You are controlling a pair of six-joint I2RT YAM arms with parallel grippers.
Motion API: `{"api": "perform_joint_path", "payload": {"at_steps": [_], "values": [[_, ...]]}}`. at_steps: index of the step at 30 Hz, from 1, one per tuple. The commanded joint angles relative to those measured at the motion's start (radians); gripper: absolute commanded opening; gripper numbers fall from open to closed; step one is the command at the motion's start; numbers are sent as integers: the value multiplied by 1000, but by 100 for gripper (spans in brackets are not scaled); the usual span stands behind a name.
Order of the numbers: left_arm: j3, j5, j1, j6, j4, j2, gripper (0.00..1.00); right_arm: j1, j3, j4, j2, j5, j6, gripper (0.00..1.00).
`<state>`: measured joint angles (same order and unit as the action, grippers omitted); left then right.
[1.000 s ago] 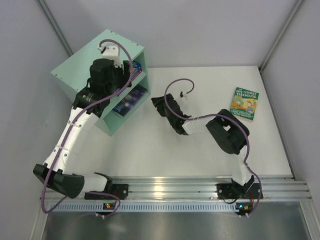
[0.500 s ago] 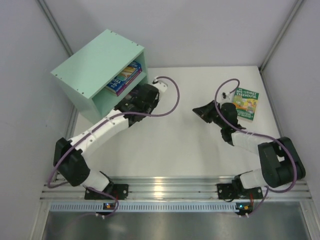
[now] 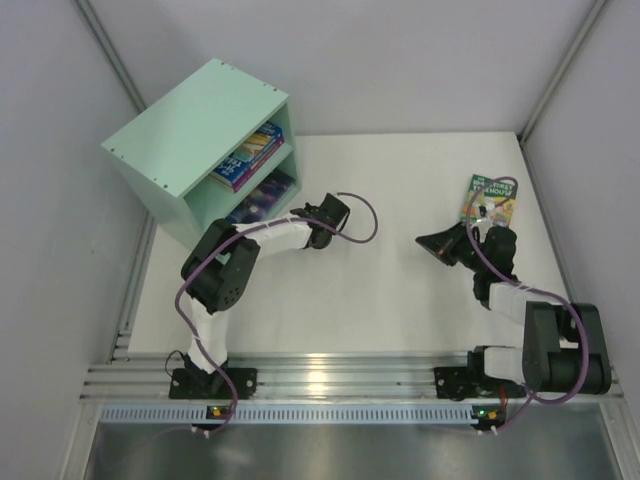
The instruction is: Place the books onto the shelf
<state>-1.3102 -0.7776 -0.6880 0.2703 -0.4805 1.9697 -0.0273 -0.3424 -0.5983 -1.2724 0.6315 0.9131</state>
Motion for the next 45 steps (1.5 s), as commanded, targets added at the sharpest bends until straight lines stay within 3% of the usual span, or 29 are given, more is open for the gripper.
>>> {"api": "perform_joint_path", "payload": {"at_steps": [1,28,36,45], "values": [[-55,-178,10,104,134,37,0,-46,9,-138,-8,114,35,0],[-132,-164,156,142,197,155,0,-105,33,-159,-7,112,47,0],[-97,-66,136,113,206,92,0,-106,39,-195,-36,108,61,0],[-86,-68,133,107,218,93,0,-105,36,-210,-61,106,66,0]]}}
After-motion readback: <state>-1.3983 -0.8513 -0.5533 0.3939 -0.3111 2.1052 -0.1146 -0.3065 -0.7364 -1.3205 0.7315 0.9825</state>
